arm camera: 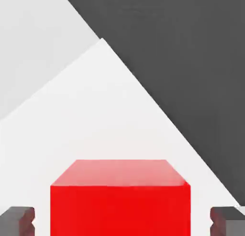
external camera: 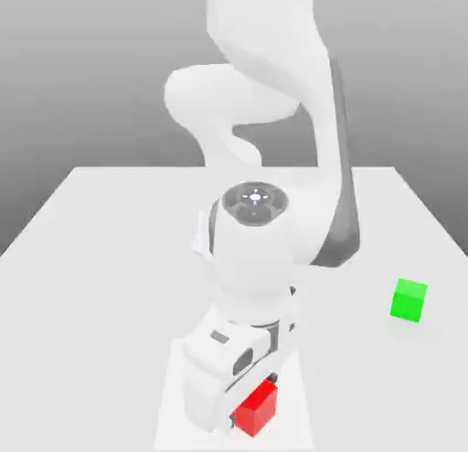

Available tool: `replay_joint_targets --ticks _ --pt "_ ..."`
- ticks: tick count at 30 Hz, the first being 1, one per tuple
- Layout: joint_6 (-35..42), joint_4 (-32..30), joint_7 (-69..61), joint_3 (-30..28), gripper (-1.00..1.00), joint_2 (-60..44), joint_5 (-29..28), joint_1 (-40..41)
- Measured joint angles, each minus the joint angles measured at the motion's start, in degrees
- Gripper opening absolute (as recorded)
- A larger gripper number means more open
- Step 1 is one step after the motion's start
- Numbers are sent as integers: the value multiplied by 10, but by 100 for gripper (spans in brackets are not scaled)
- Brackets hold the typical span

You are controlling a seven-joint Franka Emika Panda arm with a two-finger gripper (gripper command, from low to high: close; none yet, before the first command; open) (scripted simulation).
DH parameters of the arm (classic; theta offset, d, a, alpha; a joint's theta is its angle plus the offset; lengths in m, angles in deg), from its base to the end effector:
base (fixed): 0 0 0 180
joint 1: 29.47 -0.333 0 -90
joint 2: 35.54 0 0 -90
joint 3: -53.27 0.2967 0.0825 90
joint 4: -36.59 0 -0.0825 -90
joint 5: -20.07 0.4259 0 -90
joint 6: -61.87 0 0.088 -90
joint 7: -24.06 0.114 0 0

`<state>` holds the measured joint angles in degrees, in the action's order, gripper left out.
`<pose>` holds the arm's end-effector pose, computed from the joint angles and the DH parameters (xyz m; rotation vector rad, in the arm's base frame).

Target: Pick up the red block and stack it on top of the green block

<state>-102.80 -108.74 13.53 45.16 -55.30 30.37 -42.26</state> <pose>0.4545 0.0191 0.0813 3.1372 0.1573 0.0000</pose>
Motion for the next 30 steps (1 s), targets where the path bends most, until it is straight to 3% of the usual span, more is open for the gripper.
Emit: replay_joint_targets --ticks 4,10,24,30 --pt "2 0 1 -1 -100 2 -2 0" --pt "86 -20 46 -26 -100 106 -58 -27" --pt "115 -116 142 114 -100 230 -82 -274" --pt "99 -149 169 170 -100 252 -80 -337"
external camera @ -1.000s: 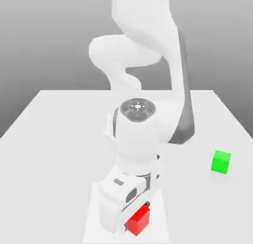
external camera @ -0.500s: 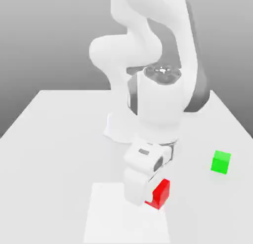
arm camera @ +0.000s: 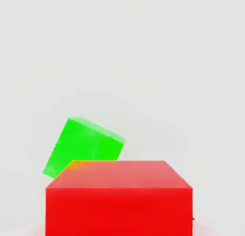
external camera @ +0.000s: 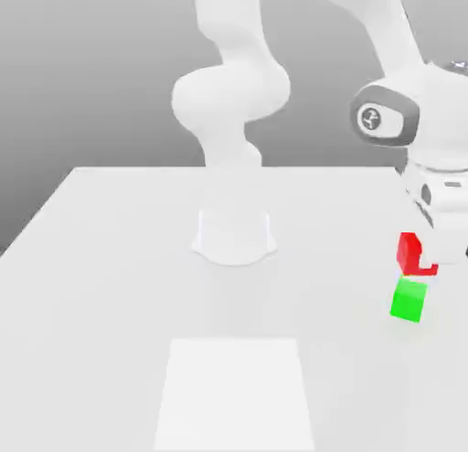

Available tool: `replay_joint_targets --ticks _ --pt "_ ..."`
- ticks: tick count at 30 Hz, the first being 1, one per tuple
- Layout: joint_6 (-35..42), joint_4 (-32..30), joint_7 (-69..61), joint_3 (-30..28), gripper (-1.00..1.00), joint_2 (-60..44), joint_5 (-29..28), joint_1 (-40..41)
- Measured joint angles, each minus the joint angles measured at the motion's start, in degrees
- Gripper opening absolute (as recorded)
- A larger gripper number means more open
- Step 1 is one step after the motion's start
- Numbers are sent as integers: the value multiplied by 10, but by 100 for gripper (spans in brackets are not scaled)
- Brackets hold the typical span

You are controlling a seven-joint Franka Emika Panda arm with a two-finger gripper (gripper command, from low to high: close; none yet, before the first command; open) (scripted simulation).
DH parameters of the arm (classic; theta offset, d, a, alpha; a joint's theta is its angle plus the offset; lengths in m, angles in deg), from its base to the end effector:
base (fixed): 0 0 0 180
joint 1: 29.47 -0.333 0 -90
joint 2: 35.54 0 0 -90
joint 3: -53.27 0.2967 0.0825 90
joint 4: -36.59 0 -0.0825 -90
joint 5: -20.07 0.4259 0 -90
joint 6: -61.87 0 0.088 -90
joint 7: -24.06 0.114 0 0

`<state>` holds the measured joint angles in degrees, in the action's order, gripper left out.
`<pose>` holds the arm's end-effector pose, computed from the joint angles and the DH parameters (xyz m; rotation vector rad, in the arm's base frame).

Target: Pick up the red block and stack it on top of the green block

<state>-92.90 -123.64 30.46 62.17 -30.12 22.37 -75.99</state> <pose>0.2289 0.3253 0.1714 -2.8809 -1.2496 0.0041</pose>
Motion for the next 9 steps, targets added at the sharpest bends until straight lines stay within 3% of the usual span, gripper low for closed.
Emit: replay_joint_targets --ticks 5,6,9 --pt "-90 2 30 -12 -100 -93 -40 -10" --pt "-103 2 36 -16 100 -106 -48 -12" --pt "-103 2 36 -16 100 -106 -48 -12"
